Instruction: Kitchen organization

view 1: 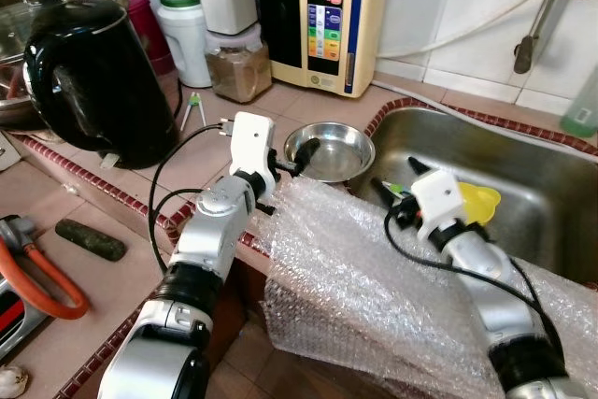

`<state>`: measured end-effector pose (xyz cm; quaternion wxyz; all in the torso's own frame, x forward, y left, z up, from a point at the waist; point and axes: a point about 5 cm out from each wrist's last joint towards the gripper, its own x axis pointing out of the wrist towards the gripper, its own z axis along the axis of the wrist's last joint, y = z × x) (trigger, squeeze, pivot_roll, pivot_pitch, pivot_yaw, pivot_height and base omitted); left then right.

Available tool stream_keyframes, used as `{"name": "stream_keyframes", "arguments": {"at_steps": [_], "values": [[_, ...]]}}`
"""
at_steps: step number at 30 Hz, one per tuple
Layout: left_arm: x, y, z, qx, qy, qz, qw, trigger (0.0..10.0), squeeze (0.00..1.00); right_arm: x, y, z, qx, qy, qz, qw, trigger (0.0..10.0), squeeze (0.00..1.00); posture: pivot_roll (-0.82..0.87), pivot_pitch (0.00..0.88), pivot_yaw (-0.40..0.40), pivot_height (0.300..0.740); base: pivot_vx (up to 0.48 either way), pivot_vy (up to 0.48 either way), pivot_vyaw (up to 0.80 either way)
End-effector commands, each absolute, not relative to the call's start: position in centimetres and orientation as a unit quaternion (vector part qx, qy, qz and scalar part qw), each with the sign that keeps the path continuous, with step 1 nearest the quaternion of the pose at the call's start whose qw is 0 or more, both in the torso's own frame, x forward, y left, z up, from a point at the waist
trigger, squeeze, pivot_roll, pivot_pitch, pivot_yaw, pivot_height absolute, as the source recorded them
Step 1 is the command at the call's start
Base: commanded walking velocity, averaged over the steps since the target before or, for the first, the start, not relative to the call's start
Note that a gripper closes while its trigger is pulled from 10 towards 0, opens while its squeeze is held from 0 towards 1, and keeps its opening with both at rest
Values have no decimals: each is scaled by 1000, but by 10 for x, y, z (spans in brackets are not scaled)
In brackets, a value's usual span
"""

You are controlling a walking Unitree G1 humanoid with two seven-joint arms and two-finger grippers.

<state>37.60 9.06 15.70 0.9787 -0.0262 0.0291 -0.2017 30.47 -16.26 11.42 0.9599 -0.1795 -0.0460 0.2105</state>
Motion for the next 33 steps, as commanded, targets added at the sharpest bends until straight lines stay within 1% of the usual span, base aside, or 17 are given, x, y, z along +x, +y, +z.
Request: {"name": "stream_keyframes", "arguments": {"at_steps": [1, 2, 3, 4, 5, 6, 9, 10, 11, 12, 19, 20, 22, 23, 24, 28, 33], "values": [[383, 97, 161, -27, 36, -176, 983, 10000, 1000, 294, -144, 117, -183, -49, 259, 947, 10000, 1000, -121, 0, 96, 740, 0, 0, 0], [386, 100, 160, -28, 43, -166, 985, 10000, 1000, 286, -137, 118, -180, -50, 275, 943, 10000, 710, -125, 0, 97, 740, 0, 0, 0], [387, 101, 160, -29, 47, -161, 985, 10000, 1000, 281, -133, 120, -177, -51, 283, 941, 10000, 710, -125, 0, 97, 740, 0, 0, 0], [389, 102, 160, -30, 50, -156, 986, 10000, 1000, 277, -130, 121, -177, -52, 288, 940, 10000, 506, -132, 0, 100, 740, 0, 0, 0], [391, 103, 159, -36, 60, -149, 986, 10000, 1000, 271, -128, 121, -183, -50, 293, 937, 10000, 43, -136, 0, 103, 740, 0, 0, 0], [392, 102, 158, -39, 66, -149, 986, 10000, 1000, 268, -127, 122, -184, -49, 292, 937, 10000, 0, -136, 0, 103, 740, 0, 0, 0], [395, 101, 158, -53, 83, -142, 985, 10000, 988, 262, -128, 122, -174, -42, 278, 944, 10000, 0, -152, 0, 109, 740, 0, 0, 0], [396, 101, 157, -55, 88, -138, 985, 10000, 765, 260, -128, 122, -174, -40, 275, 945, 10000, 0, -152, 0, 109, 740, 0, 0, 0], [397, 101, 157, -59, 95, -138, 984, 10000, 365, 258, -128, 122, -173, -38, 273, 946, 10000, 0, -158, 0, 112, 740, 0, 0, 0], [397, 99, 154, -56, 111, -145, 982, 10000, 0, 256, -127, 123, -172, -36, 271, 946, 10000, 0, -164, 0, 115, 740, 0, 0, 0], [396, 94, 148, -52, 140, -162, 976, 10000, 0, 253, -126, 128, -180, -35, 262, 947, 10000, 0, -169, 0, 120, 740, 0, 0, 0], [396, 94, 147, -51, 142, -164, 975, 4941, 0, 255, -127, 129, -181, -38, 255, 949, 10000, 0, -169, 0, 120, 740, 0, 0, 0], [396, 93, 146, -51, 146, -166, 974, 4941, 0, 257, -128, 132, -184, -43, 241, 952, 10000, 0, -172, 0, 123, 740, 0, 0, 0], [395, 93, 145, -48, 151, -170, 973, 2039, 0, 260, -131, 135, -186, -49, 223, 956, 10000, 0, -172, 0, 123, 740, 0, 0, 0], [395, 94, 141, -48, 162, -171, 971, 0, 0, 263, -135, 140, -181, -57, 199, 962, 10000, 0, -172, 0, 123, 740, 0, 0, 0], [393, 97, 136, -44, 176, -168, 969, 0, 0, 271, -142, 151, -174, -77, 159, 969, 10000, 0, -172, 0, 123, 740, 0, 0, 0], [393, 104, 132, -49, 187, -154, 969, 0, 0, 275, -146, 160, -156, -79, 147, 974, 10000, 0, -164, 0, 118, 740, 0, 0, 0]]}}
